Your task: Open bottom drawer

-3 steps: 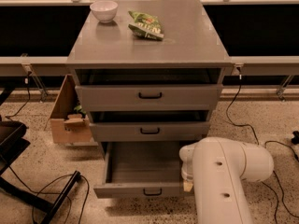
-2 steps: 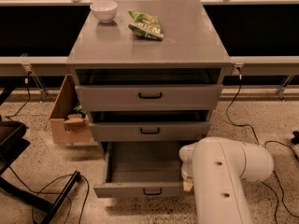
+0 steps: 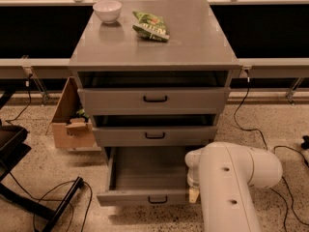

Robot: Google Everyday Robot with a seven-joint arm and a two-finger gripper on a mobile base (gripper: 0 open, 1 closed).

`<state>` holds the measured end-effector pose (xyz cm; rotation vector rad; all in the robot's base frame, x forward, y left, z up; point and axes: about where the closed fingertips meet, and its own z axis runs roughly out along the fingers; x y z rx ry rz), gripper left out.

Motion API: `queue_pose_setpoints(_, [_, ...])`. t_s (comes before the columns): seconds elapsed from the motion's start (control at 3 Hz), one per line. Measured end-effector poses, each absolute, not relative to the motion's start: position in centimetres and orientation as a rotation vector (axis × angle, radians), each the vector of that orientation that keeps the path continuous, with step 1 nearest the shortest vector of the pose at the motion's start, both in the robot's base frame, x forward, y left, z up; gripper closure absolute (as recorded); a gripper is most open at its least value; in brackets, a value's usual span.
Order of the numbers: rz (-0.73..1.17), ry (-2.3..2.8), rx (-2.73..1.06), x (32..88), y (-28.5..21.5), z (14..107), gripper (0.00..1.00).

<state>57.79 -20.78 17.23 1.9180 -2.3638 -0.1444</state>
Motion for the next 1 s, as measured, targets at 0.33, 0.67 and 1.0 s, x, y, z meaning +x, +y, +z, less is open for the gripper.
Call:
queue_pose_setpoints(0.33, [-0.144, -2.364, 1.918, 57.8, -20.8, 17.2, 0.0])
queue_pose_setpoints(0.67, [-0.144, -2.364, 1.918, 57.8, -20.8, 17.2, 0.0])
queue_pose_setpoints(1.0, [-0.229, -2.366, 1.929, 54.3, -21.5, 15.5, 0.17])
